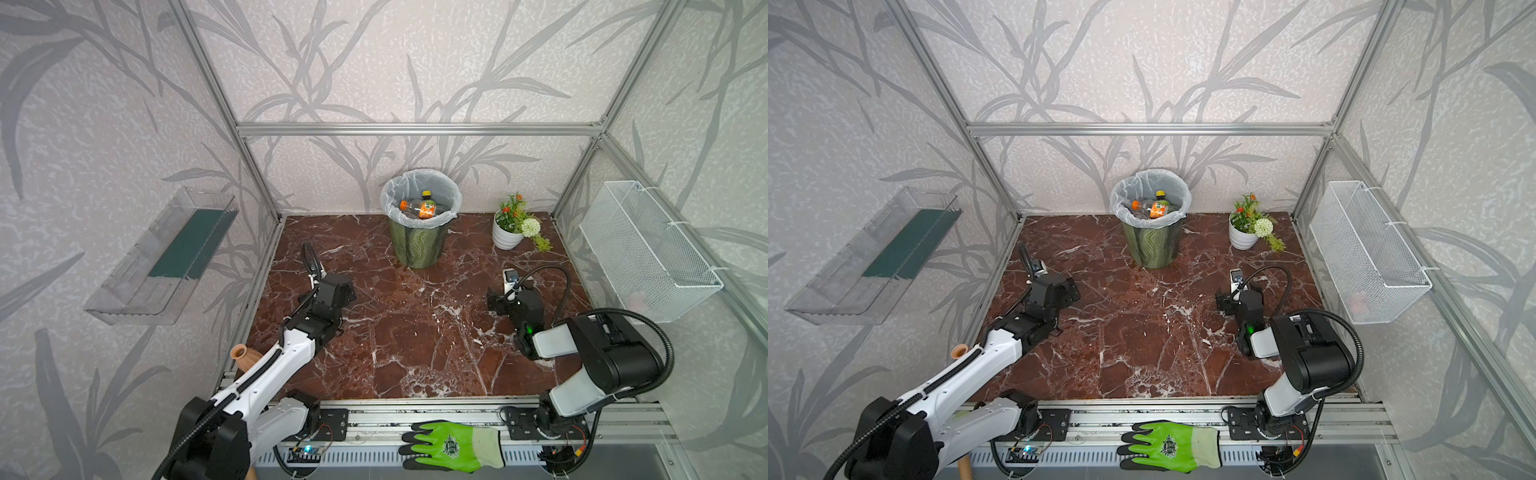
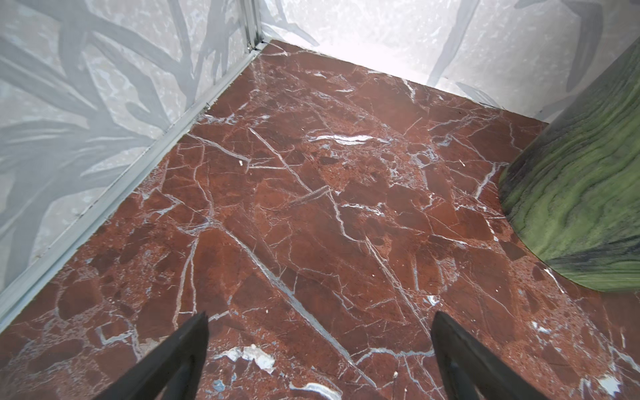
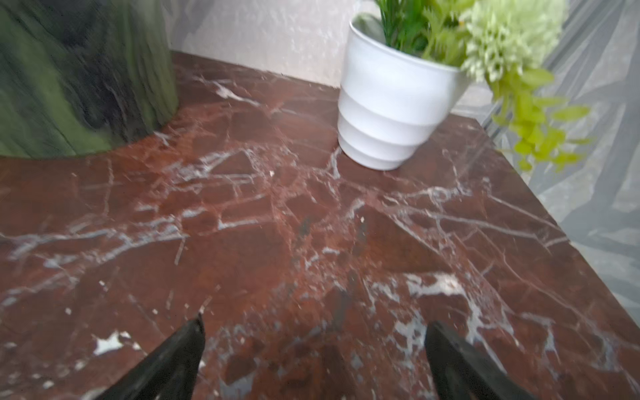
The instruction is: Throw the plastic bottles in the bin
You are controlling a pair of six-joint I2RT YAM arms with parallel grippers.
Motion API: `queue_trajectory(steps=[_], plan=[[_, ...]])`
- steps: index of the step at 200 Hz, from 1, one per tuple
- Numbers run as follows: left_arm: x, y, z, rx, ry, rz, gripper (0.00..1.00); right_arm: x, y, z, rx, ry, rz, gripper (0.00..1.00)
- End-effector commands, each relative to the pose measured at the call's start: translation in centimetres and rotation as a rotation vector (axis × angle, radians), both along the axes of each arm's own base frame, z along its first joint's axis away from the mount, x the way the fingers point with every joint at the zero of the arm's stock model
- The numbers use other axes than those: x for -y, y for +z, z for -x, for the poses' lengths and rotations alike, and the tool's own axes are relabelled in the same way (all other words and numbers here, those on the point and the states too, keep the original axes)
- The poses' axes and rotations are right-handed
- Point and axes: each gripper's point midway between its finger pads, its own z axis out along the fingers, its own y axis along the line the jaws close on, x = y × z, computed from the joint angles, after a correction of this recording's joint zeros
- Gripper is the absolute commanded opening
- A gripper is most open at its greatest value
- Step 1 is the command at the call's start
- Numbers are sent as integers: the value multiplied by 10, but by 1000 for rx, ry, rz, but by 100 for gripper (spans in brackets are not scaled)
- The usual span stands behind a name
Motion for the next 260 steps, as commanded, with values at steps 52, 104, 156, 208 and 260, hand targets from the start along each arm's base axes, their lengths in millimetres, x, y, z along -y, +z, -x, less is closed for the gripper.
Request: queue_trajectory(steps=[52, 104, 156, 208, 260], plan=[[-21, 14, 0, 40, 58, -138, 99, -8, 27, -26, 45, 50, -51, 99], [-54, 26, 3, 84, 171, -339, 99, -8, 27, -27, 41, 51, -56, 99], [-82, -10, -18, 77, 156, -286, 99, -8, 27, -27, 42, 52, -58, 99], [-66, -49, -61, 157, -90, -201, 99, -8, 27, -27, 42, 51, -57, 99], [-57, -65, -73, 121, -171, -174, 98, -7, 27, -26, 44, 48, -56, 99]])
